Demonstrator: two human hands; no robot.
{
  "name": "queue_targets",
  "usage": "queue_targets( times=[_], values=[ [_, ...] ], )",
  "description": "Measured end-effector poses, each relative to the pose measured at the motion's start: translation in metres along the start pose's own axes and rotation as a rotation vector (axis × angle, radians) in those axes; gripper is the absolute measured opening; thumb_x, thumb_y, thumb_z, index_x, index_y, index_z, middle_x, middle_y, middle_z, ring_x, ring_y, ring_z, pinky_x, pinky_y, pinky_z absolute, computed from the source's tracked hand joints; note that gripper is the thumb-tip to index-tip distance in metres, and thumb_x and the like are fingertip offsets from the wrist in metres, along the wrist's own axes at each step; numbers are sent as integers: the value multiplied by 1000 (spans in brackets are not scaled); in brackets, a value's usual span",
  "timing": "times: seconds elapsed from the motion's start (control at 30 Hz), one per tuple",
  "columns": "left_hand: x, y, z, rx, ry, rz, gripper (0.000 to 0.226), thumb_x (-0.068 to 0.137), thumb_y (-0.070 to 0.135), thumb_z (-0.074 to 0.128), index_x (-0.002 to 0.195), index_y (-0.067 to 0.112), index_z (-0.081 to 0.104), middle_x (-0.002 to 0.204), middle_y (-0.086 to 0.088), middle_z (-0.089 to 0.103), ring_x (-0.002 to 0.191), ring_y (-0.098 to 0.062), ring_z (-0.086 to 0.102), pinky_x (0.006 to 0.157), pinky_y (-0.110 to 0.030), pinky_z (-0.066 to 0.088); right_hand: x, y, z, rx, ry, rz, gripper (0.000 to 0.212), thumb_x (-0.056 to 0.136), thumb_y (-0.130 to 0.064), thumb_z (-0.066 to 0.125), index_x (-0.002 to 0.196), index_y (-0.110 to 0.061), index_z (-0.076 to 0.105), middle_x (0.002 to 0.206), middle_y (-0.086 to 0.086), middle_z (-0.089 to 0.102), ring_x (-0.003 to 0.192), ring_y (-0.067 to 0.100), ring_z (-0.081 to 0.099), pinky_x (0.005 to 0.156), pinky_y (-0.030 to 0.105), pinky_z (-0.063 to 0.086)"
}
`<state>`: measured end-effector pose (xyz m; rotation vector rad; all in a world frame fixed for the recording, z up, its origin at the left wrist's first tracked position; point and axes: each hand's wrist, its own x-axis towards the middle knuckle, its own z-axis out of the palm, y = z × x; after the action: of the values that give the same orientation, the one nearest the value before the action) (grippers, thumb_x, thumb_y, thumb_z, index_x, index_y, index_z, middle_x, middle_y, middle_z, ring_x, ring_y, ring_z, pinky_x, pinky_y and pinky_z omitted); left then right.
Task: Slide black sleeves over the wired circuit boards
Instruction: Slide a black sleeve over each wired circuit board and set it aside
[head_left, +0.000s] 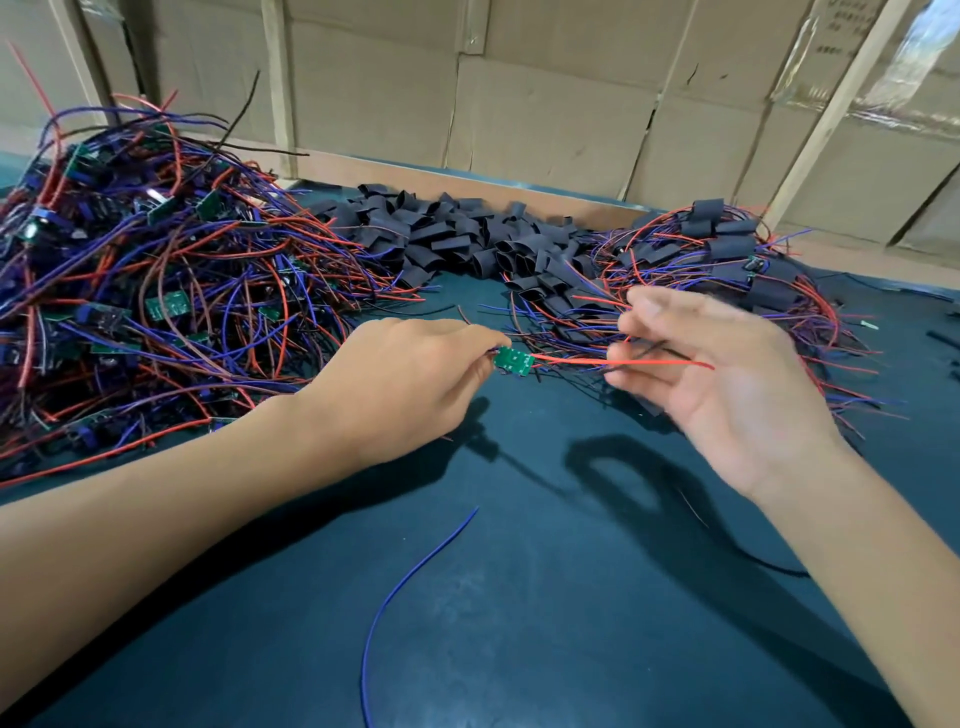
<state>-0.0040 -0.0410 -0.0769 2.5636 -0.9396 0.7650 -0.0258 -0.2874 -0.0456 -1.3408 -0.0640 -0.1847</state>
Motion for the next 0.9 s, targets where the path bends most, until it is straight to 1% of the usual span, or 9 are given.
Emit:
queue_targets(
  times=[0.07,0.13,0.23,0.33,0.43,0.53,0.6,0.7,0.9],
  values=[
    [2,-2,-3,60,4,6,34,102,26,47,131,24,63,109,3,72,96,-32,70,70,-42,56,-1,3,-2,-412,185,-270,18,86,-12,77,104,-16,75,89,1,75,74,18,70,72,33,58],
    [3,-3,-6,128,2,7,37,103,29,38,130,25,63,105,2,71,92,-34,70,64,-41,53,-3,3,-6,-691,287,-508,25,89,-22,77,114,-21,71,97,-6,74,85,14,70,85,36,57],
    [3,0,-8,218,-23,50,56,98,36,15,130,25,60,103,1,68,91,-33,69,61,-41,52,-6,-5,-8,-1053,232,-677,37,88,-45,71,121,-29,68,107,-14,71,98,8,67,97,39,52],
    [2,10,-8,167,-22,119,48,100,32,26,130,21,61,102,-1,68,89,-35,68,61,-46,54,-17,1,7,-1041,-100,-597,55,84,-49,75,134,-30,63,113,-16,71,102,2,68,97,24,52],
    [2,18,-8,100,-9,192,32,102,27,40,115,16,66,95,-2,66,83,-33,67,57,-45,53,-21,21,15,-1111,-334,-553,73,83,-26,82,148,-29,50,117,-14,69,94,2,64,93,17,47],
    [1,12,-9,12,20,246,18,100,30,60,106,16,70,90,1,65,79,-27,66,58,-39,51,-16,22,9,-1142,-327,-574,63,81,-5,81,139,-23,62,101,-11,70,83,-1,62,85,8,44],
    [2,4,-12,-29,25,259,22,101,34,60,109,17,71,91,2,66,80,-26,66,60,-39,52,-12,18,3,-1215,-327,-600,47,80,-1,79,122,-20,73,91,-11,69,78,-6,59,78,2,39],
    [3,-4,-15,0,30,309,25,104,32,53,110,19,73,88,2,64,76,-25,64,57,-35,47,-9,13,-6,-1366,-331,-544,37,78,0,75,108,-22,78,88,-8,69,81,6,59,77,5,38],
    [2,-3,-5,-131,10,334,19,103,22,58,107,10,72,88,-2,61,75,-26,59,65,-40,51,-16,20,5,-1089,-393,-578,34,87,-37,75,117,-23,74,101,-16,74,95,-3,68,89,10,47]
  ],
)
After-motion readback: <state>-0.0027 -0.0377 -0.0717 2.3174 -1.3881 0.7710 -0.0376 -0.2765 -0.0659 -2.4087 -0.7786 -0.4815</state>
